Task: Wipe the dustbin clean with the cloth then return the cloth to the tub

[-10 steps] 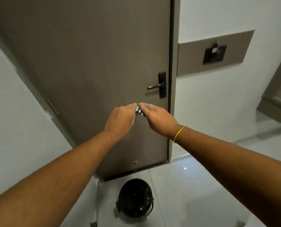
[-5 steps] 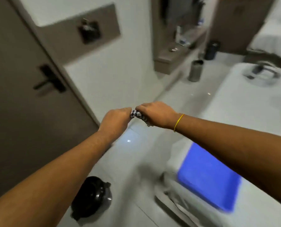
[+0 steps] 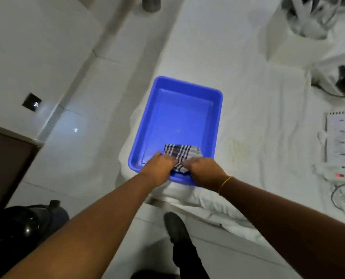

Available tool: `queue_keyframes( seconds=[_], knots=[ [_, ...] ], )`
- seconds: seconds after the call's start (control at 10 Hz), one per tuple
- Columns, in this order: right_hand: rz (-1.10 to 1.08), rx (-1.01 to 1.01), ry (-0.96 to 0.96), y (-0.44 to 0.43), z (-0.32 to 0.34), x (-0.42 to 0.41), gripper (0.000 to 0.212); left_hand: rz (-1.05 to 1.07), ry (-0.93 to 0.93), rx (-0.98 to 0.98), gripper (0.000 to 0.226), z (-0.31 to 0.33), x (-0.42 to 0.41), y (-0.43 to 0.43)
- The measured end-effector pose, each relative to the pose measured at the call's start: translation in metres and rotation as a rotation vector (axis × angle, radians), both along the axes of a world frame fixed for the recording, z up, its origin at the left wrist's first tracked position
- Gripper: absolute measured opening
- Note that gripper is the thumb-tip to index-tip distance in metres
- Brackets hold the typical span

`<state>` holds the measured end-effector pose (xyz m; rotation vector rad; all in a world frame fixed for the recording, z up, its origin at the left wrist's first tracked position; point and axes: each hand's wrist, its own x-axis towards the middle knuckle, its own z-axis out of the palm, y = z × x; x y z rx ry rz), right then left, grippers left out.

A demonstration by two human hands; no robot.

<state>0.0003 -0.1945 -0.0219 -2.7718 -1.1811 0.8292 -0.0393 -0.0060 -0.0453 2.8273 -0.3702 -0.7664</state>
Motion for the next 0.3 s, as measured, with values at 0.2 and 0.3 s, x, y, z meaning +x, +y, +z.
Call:
queue_keyframes(
  seconds=[0.2, 0.3],
  knots=[
    [-0.199, 0.333, -0.026, 0.002, -0.024, -0.017, 0.014, 0.038, 0.072, -0.067, 0.03, -0.001, -0.01, 0.012],
    [-0.1, 0.295, -0.082, 0.032, 0.028, -0.003, 0.042, 0.136, -0.044, -0.017, 0.049, 0.037, -0.012, 0.033]
  ],
)
